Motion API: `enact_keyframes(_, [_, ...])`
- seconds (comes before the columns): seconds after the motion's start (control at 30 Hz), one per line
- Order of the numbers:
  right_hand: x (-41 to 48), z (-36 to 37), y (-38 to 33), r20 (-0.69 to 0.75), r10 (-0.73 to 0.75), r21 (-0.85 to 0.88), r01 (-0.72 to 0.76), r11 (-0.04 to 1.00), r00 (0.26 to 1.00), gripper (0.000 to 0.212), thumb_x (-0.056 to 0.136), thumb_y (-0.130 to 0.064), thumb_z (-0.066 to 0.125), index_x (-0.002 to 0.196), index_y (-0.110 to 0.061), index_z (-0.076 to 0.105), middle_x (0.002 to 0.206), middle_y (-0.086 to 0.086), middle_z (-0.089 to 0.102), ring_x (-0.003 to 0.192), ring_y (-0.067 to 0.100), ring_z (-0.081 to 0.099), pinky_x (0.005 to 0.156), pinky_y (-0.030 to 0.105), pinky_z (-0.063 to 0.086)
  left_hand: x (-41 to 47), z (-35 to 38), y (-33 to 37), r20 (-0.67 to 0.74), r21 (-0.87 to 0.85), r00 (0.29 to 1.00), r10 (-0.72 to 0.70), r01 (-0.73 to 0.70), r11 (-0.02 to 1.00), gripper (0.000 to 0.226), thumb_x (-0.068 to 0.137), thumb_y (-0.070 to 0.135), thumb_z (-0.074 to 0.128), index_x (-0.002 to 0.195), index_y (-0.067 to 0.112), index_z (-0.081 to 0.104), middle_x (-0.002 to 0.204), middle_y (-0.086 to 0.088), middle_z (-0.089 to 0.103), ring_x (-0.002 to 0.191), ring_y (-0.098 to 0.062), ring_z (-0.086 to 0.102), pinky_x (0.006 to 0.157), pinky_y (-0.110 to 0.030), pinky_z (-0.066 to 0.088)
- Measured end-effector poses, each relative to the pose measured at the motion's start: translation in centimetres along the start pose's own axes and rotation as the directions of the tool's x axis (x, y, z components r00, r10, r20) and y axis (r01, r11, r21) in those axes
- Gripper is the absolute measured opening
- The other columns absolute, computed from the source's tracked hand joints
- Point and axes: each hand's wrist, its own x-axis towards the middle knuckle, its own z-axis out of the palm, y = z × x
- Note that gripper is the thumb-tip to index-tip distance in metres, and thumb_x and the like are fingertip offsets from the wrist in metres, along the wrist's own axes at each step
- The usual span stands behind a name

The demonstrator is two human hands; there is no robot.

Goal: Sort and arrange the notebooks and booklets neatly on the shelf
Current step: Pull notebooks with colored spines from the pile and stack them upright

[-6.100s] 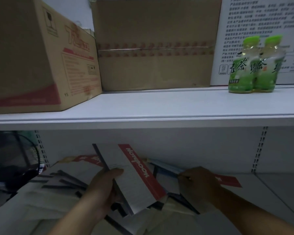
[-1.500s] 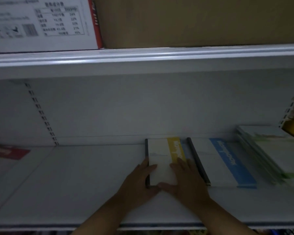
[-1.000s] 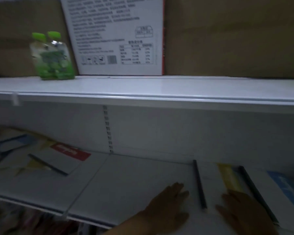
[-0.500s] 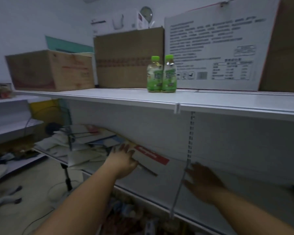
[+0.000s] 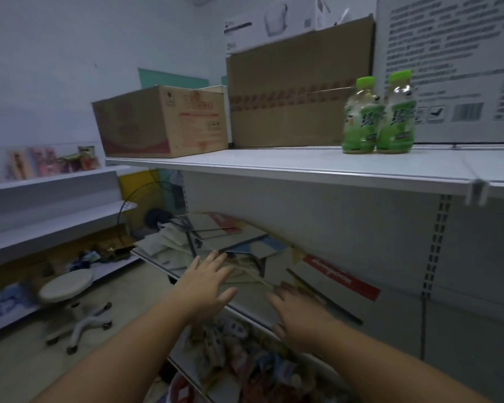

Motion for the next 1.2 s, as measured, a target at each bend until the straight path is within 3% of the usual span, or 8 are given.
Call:
enact_keyframes(0.33, [16.1, -2.1, 1.8, -0.316, -0.067, 0.108, 0.106, 0.989, 0.946, 0.052, 0.093, -0.035, 0.045, 0.139, -0.013, 0.037, 0.142, 0.008, 0.04, 0.13, 0.023, 0.037, 0.102, 0.034, 0.033, 5.1, -1.6, -8.7, 0.065, -0.017, 0.983, -0.173, 0.175, 0.984, 0.06, 0.098, 0.053, 0.03, 0.15, 0.026, 0.021, 0.161, -0.001, 0.005, 0.148, -0.017, 0.001, 0.118, -0.036, 0.009])
enact_keyframes(0.43, [21.0, -1.9, 2.2, -0.342, -0.082, 0.14, 0.136, 0.981, 0.936, 0.07, 0.088, -0.039, 0.05, 0.148, -0.018, 0.02, 0.147, 0.005, 0.033, 0.132, 0.026, 0.035, 0.105, 0.036, 0.036, 6.7, -2.6, -10.9, 0.046, -0.085, 0.971, -0.234, 0.238, 0.968, 0.059, 0.099, 0.049, 0.032, 0.151, 0.025, 0.02, 0.161, 0.002, 0.004, 0.148, -0.016, 0.002, 0.118, -0.033, 0.01])
enact_keyframes(0.53, [25.5, -1.9, 2.2, -0.312, -0.063, 0.293, 0.159, 0.943, 0.948, 0.085, 0.083, -0.039, 0.054, 0.151, -0.03, 0.003, 0.156, -0.001, 0.02, 0.138, 0.024, 0.028, 0.109, 0.04, 0.035, 7.7, -1.8, -12.2, 0.027, -0.188, 0.961, -0.275, 0.275, 0.943, 0.056, 0.099, 0.047, 0.035, 0.149, 0.027, 0.022, 0.16, 0.003, 0.007, 0.147, -0.014, 0.003, 0.117, -0.03, 0.011])
enact_keyframes(0.63, [29.3, -2.3, 1.1, -0.184, -0.001, 0.516, 0.097, 0.851, 0.983, 0.078, 0.084, -0.036, 0.059, 0.149, -0.027, 0.017, 0.152, 0.0, 0.03, 0.131, 0.023, 0.04, 0.105, 0.039, 0.04, 8.5, 0.6, -13.6, 0.105, -0.255, 0.951, -0.29, 0.308, 0.917, 0.056, 0.098, 0.05, 0.034, 0.148, 0.028, 0.026, 0.16, 0.002, 0.011, 0.147, -0.013, 0.004, 0.117, -0.031, 0.011])
enact_keyframes(0.9, [34.6, -1.9, -2.0, -0.044, 0.133, 0.445, -0.1, 0.89, 0.99, 0.093, 0.063, -0.082, 0.042, 0.138, -0.027, 0.038, 0.146, -0.004, 0.037, 0.131, 0.02, 0.04, 0.102, 0.038, 0.039, 14.1, 2.7, -20.7, 0.102, -0.501, 0.961, -0.256, 0.272, 0.822, 0.043, 0.099, 0.038, 0.039, 0.139, 0.023, 0.045, 0.141, 0.003, 0.049, 0.125, -0.014, 0.049, 0.101, -0.024, 0.039])
enact_keyframes(0.97, [34.8, -2.1, -2.5, 0.047, 0.154, 0.418, -0.16, 0.894, 0.987, 0.063, 0.072, -0.073, 0.046, 0.113, -0.026, 0.055, 0.12, -0.003, 0.054, 0.116, 0.023, 0.051, 0.083, 0.029, 0.044, 15.5, 3.2, -22.4, 0.103, -0.559, 0.971, -0.215, 0.235, 0.795, 0.038, 0.099, 0.03, 0.042, 0.135, 0.022, 0.05, 0.135, 0.002, 0.055, 0.119, -0.014, 0.054, 0.097, -0.023, 0.042])
enact_keyframes(1.07, [34.4, -2.4, -3.3, -0.056, 0.152, 0.354, -0.123, 0.927, 0.987, 0.035, 0.084, -0.056, 0.047, 0.066, -0.027, 0.041, 0.076, -0.008, 0.049, 0.077, 0.017, 0.054, 0.057, 0.024, 0.034, 17.0, 4.3, -24.8, 0.119, -0.719, 0.978, -0.17, 0.203, 0.665, 0.031, 0.097, 0.021, 0.046, 0.126, 0.018, 0.056, 0.109, -0.001, 0.067, 0.091, -0.015, 0.065, 0.077, -0.022, 0.051])
enact_keyframes(1.2, [34.8, -2.3, -3.4, -0.311, 0.116, 0.132, -0.078, 0.988, 0.943, 0.034, 0.096, -0.034, 0.035, 0.093, -0.019, 0.065, 0.105, 0.0, 0.066, 0.096, 0.02, 0.061, 0.072, 0.026, 0.045, 18.8, 4.3, -27.4, 0.232, -0.923, 0.964, -0.129, 0.26, 0.285, 0.028, 0.099, 0.028, 0.046, 0.115, 0.009, 0.06, 0.083, -0.01, 0.069, 0.062, -0.022, 0.066, 0.06, -0.03, 0.054])
